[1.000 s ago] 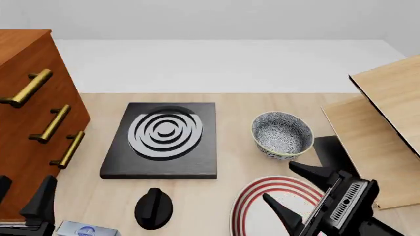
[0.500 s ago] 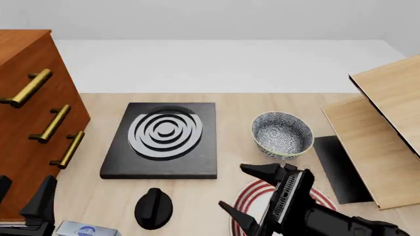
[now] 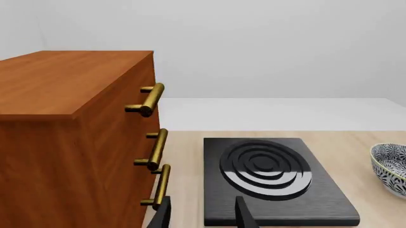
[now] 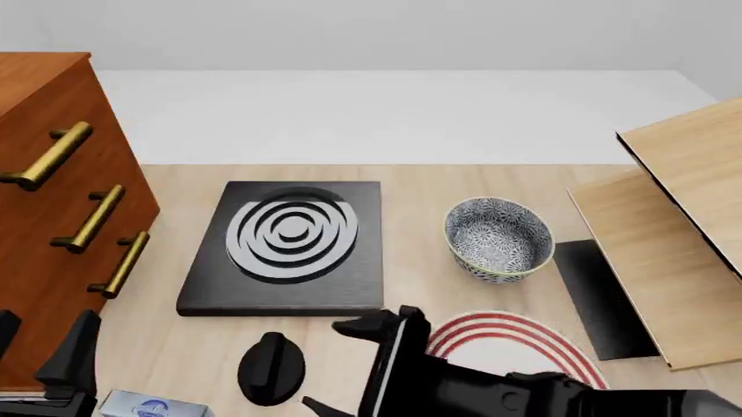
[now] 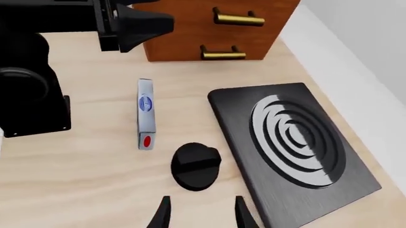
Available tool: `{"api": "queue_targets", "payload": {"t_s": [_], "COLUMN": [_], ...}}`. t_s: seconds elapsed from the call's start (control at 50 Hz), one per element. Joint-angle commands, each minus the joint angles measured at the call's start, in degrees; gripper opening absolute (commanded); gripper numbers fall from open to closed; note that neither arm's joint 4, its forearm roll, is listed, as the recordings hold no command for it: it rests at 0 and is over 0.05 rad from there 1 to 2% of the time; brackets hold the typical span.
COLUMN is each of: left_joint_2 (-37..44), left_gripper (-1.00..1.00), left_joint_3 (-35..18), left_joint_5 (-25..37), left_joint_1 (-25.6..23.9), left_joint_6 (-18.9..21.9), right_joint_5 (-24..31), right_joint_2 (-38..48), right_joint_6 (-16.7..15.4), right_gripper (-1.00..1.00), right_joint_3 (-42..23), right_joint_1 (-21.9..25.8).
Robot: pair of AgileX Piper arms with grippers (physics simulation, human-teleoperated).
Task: Pick up the cream cheese and put it in the bowl.
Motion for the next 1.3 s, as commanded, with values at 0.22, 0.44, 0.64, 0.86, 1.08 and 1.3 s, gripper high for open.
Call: {"api": "queue_targets", "payload": {"t_s": [0.22, 0.44, 0.64, 0.86, 1.08, 1.3], "left_joint_2": [0.0, 0.0, 0.0, 0.0, 0.0, 0.0], "left_gripper": [1.0, 1.0, 1.0, 1.0, 1.0, 1.0], "left_joint_3": [0.0, 0.0, 0.0, 0.0, 0.0, 0.0], "left_joint_5": [0.0, 0.0, 0.0, 0.0, 0.0, 0.0], "left_joint_1": [0.0, 0.0, 0.0, 0.0, 0.0, 0.0], "left_joint_6": [0.0, 0.0, 0.0, 0.0, 0.0, 0.0], "right_joint_5": [3.39, 2.58, 2.35, 3.01, 2.94, 3.34], "right_joint_2": [9.54, 16.67, 20.51, 23.46, 25.82, 27.47], "right_joint_6": [0.35, 2.68, 3.76, 4.59, 5.43, 6.46], "right_gripper": [1.0, 1.0, 1.0, 1.0, 1.0, 1.0], "right_joint_3": [-9.07, -14.13, -17.5, -20.81, -23.24, -25.37], "right_joint_1": [4.22, 5.26, 6.88, 8.61, 8.95, 9.42]}}
